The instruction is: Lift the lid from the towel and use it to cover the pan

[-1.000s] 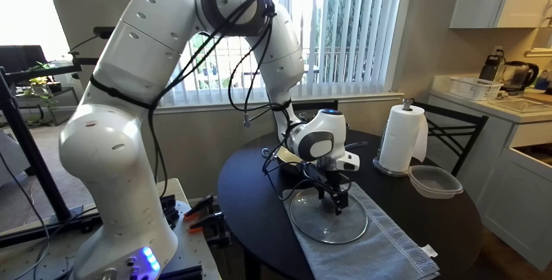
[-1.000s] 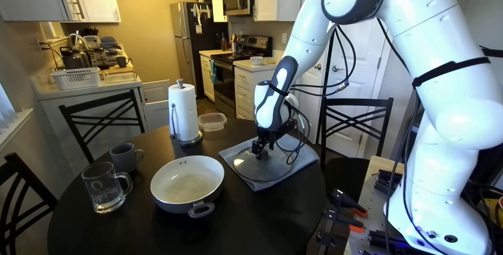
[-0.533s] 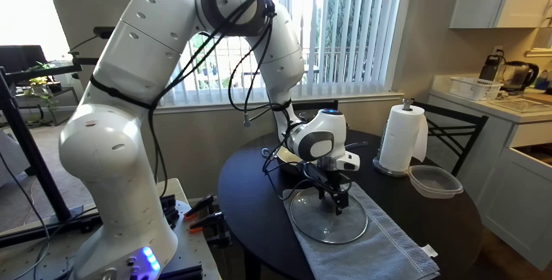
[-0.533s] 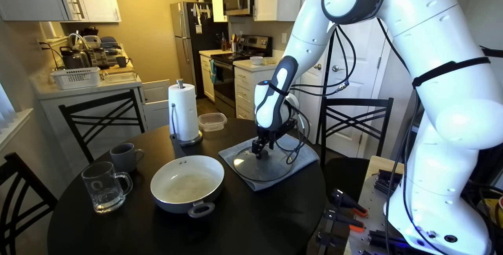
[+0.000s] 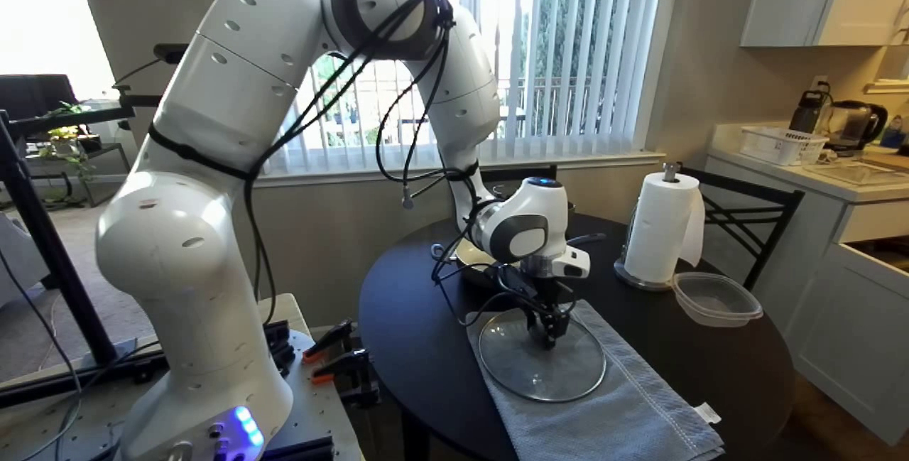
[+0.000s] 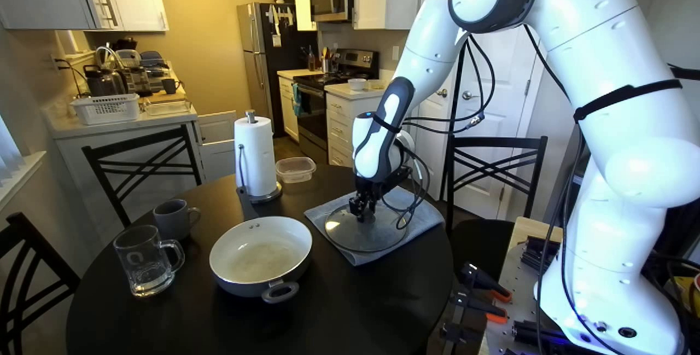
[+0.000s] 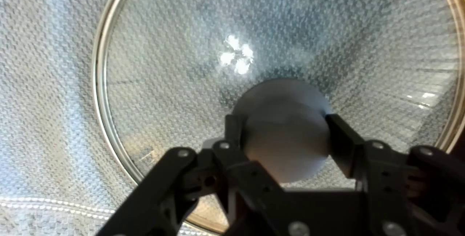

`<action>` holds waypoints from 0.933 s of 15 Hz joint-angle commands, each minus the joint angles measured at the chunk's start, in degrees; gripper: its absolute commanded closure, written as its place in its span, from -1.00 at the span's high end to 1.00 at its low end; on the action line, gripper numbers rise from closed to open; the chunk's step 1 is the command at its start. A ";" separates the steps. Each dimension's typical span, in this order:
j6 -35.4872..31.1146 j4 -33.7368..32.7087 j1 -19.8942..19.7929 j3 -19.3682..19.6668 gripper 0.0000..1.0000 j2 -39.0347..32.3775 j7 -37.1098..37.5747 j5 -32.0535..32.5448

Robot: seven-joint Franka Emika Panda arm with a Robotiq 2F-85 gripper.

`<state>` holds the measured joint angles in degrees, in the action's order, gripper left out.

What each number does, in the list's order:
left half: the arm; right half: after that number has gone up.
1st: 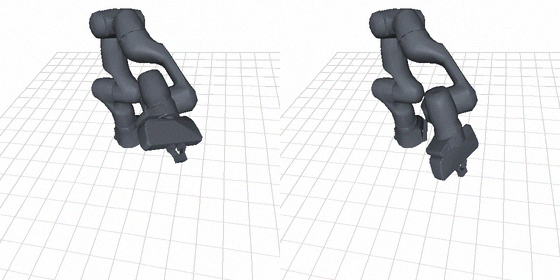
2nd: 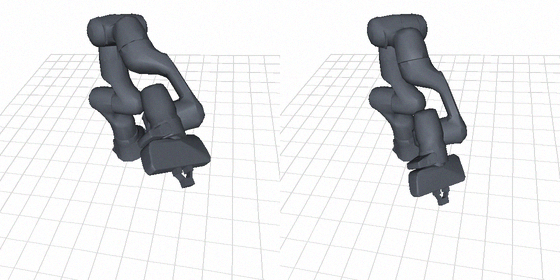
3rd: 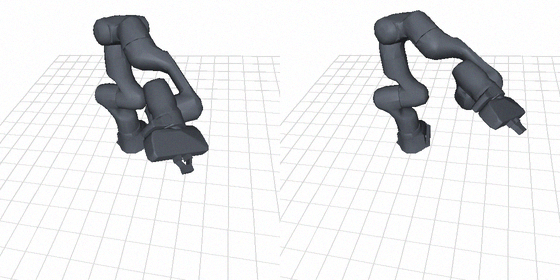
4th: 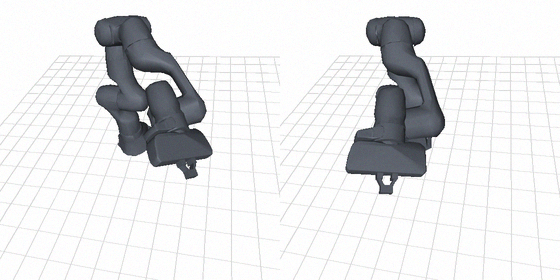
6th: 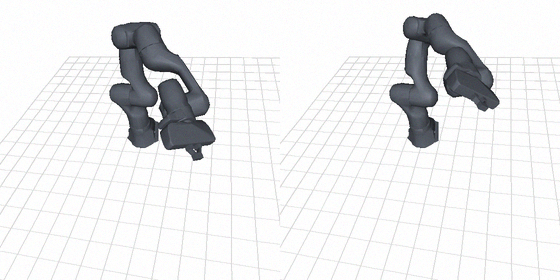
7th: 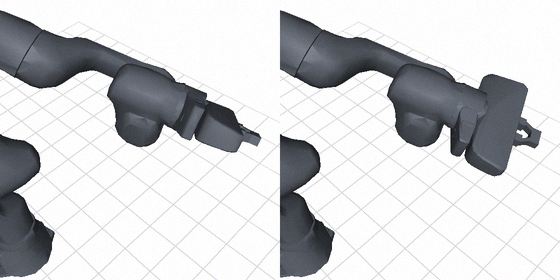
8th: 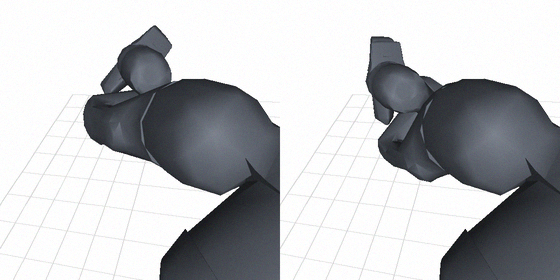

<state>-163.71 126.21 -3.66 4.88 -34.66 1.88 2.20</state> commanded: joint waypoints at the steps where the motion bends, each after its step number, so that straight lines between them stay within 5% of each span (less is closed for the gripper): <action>1: -1.47 0.94 -1.12 -0.80 -0.34 0.82 -1.19 -0.94; 7: -0.32 2.21 -0.68 -0.25 -0.34 2.93 -0.07 -1.23; 14: 1.35 7.84 0.70 1.09 -0.34 14.58 0.74 -0.53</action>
<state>-163.62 129.54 -3.50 5.25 -28.11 1.96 1.98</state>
